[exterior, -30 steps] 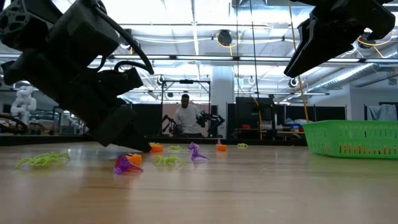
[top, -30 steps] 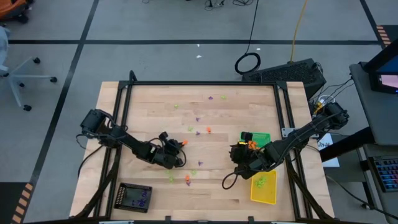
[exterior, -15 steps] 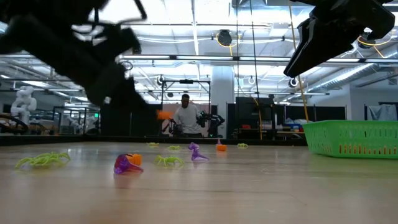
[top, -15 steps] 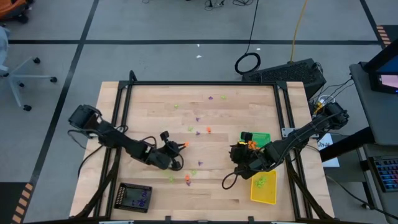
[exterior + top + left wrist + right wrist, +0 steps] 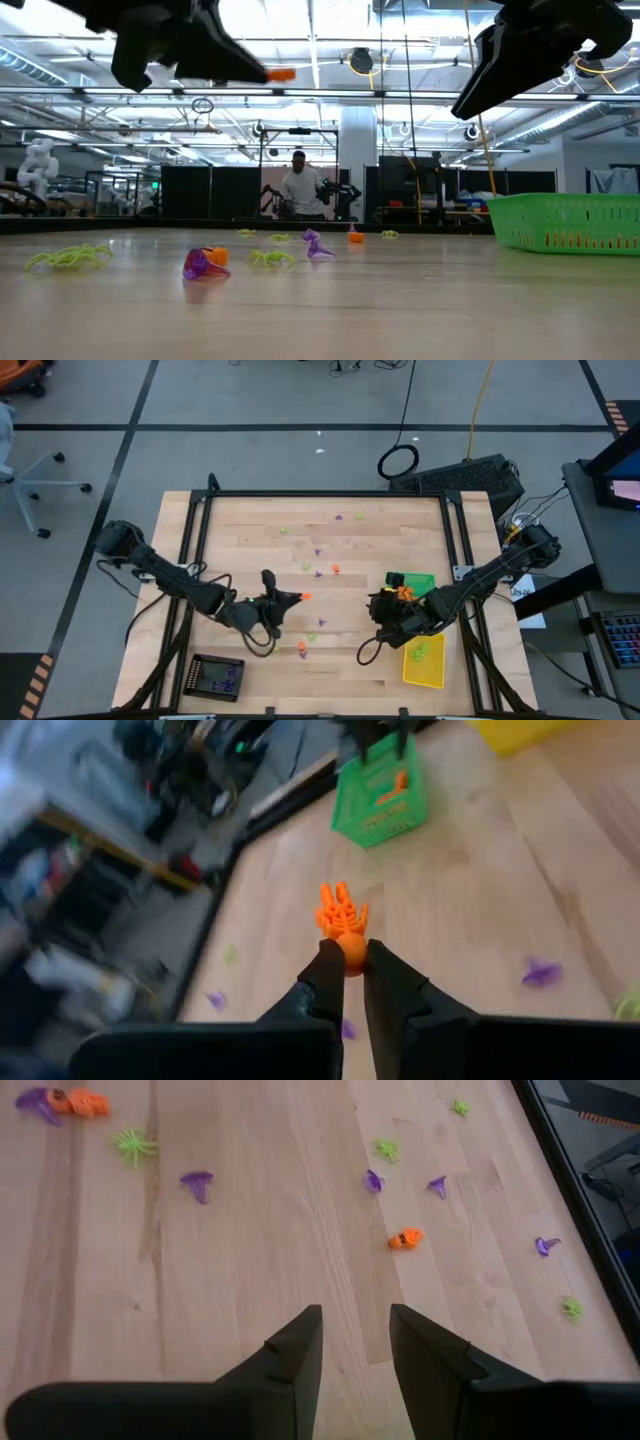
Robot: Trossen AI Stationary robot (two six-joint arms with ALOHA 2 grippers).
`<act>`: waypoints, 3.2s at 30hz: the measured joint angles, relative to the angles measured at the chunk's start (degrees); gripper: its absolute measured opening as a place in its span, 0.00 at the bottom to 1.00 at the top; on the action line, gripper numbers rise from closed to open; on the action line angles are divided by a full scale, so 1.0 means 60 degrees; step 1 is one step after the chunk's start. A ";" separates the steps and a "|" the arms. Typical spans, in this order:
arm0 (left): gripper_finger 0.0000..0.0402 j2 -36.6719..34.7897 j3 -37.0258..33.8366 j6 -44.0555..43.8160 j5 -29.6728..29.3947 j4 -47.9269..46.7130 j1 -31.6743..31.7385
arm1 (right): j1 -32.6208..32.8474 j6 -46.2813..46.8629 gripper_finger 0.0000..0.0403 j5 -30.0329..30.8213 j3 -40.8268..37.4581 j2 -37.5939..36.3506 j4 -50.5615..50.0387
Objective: Sort Halloween decoration
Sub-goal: Put the orange skeleton toy into the green bin
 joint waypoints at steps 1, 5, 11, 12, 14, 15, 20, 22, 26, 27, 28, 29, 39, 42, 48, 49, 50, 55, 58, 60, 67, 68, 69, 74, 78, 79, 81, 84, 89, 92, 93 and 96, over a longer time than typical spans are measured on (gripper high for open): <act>0.04 0.0007 0.0080 0.0618 0.0008 0.0042 -0.0039 | 0.0000 -0.0021 0.26 -0.0004 0.0000 0.0000 0.0034; 0.04 0.0014 0.0151 0.3002 0.0015 0.0105 -0.0151 | -0.0025 -0.0045 0.26 -0.0004 0.0000 0.0000 0.0065; 0.04 0.0014 0.0165 0.5412 0.0038 0.0413 -0.0216 | -0.0066 -0.0114 0.26 -0.0002 0.0000 0.0000 0.0090; 0.04 0.0014 0.0165 0.5783 0.0074 0.0453 -0.0227 | -0.0066 -0.0118 0.26 -0.0004 0.0000 0.0000 0.0093; 0.04 0.0014 0.0163 0.6463 0.0084 0.0487 -0.0232 | -0.0066 -0.0118 0.26 -0.0001 0.0000 0.0000 0.0088; 0.04 0.0014 0.0165 0.6780 0.0084 0.0487 -0.0249 | -0.0066 -0.0116 0.26 -0.0003 0.0000 0.0000 0.0092; 0.04 0.0014 0.0165 0.7750 0.0091 0.0498 -0.0249 | -0.0066 -0.0118 0.26 -0.0001 0.0000 0.0000 0.0088; 0.04 0.0014 0.0165 0.7819 0.0092 0.0505 -0.0249 | -0.0066 -0.0118 0.26 -0.0002 0.0000 0.0000 0.0088; 0.04 0.0014 0.0165 0.7815 0.0098 0.0505 -0.0249 | -0.0066 -0.0118 0.26 0.0000 0.0000 0.0000 0.0088; 0.04 0.0014 0.0165 0.7809 0.0098 0.0505 -0.0249 | -0.0066 -0.0118 0.26 0.0000 0.0000 0.0000 0.0088; 0.04 0.0014 0.0165 0.7780 0.0100 0.0505 -0.0249 | -0.0066 -0.0118 0.26 0.0000 0.0000 0.0000 0.0088; 0.04 0.0014 0.0163 0.7773 0.0102 0.0505 -0.0249 | -0.0066 -0.0118 0.26 0.0000 0.0000 0.0000 0.0088; 0.04 0.0014 0.0165 0.7372 0.0106 0.0505 -0.0249 | -0.0066 -0.0118 0.26 0.0000 0.0000 0.0000 0.0088; 0.04 0.0014 0.0165 0.6737 0.0106 0.0503 -0.0245 | -0.0066 -0.0118 0.26 0.0000 0.0000 0.0000 0.0088; 0.04 0.0014 0.0165 0.5388 0.0109 0.0498 -0.0245 | -0.0066 -0.0118 0.26 0.0000 0.0000 0.0000 0.0088; 0.04 0.0014 0.0164 0.5119 0.0109 0.0498 -0.0245 | -0.0066 -0.0118 0.26 0.0000 0.0000 0.0000 0.0088; 0.04 0.0014 0.0162 0.4825 0.0109 0.0495 -0.0245 | -0.0066 -0.0118 0.26 0.0000 0.0000 0.0000 0.0088; 0.04 0.0014 0.0162 0.3307 0.0187 0.0489 -0.0245 | -0.0066 -0.0118 0.26 0.0000 0.0000 0.0000 0.0088; 0.04 0.0014 0.0162 0.2420 0.0769 0.0476 -0.0245 | -0.0069 -0.0129 0.26 0.0000 0.0000 0.0000 0.0092; 0.04 0.0014 0.0162 0.1801 0.1341 0.0476 -0.0245 | -0.0069 -0.0243 0.26 0.0004 0.0000 0.0000 0.0195; 0.04 0.0014 0.0162 -0.0942 0.2485 0.0473 -0.0245 | -0.0066 -0.1752 0.26 0.0007 0.0000 0.0017 0.1744; 0.04 0.0014 0.0162 -0.1380 0.2521 0.0476 -0.0245 | -0.0066 -0.2092 0.26 0.0004 0.0000 0.0039 0.2062; 0.04 0.0014 0.0162 -0.1813 0.2521 0.0476 -0.0245 | -0.0066 -0.2501 0.26 -0.0003 0.0000 0.0072 0.2372; 0.04 0.0014 0.0162 -0.3635 0.2528 0.0483 -0.0245 | 0.0111 -0.4803 0.26 -0.0044 0.0000 0.0720 0.4015; 0.04 0.0014 0.0162 -0.4792 0.2591 0.0487 -0.0245 | 0.0319 -0.5840 0.32 -0.0029 -0.0004 0.1608 0.5325; 0.04 0.0017 0.0162 -0.5082 0.2658 0.0479 -0.0245 | 0.0348 -0.6210 0.35 0.0014 -0.0004 0.1821 0.5701; 0.04 0.0021 0.0162 -0.5545 0.2837 0.0478 -0.0245 | 0.0401 -0.7474 0.42 0.0364 -0.0007 0.2191 0.6698; 0.04 0.0021 0.0162 -0.5914 0.3165 0.0480 -0.0245 | 0.0459 -0.9885 0.51 0.0789 -0.0007 0.2653 0.8497; 0.04 0.0062 0.0162 -0.6033 0.3631 0.0525 -0.0245 | 0.0549 -1.3185 0.59 0.0945 -0.0007 0.3528 1.1410; 0.04 0.0235 0.0162 -0.6055 0.3905 0.0679 -0.0245 | 0.0544 -1.4329 0.60 0.0947 -0.0006 0.3925 1.2316; 0.04 0.0320 0.0162 -0.6059 0.4059 0.0806 -0.0245 | 0.0543 -1.4629 0.60 0.0948 -0.0007 0.4038 1.2526; 0.04 0.0582 0.0162 -0.6056 0.4417 0.1155 -0.0245 | 0.0543 -1.5330 0.57 0.0927 -0.0006 0.4295 1.3142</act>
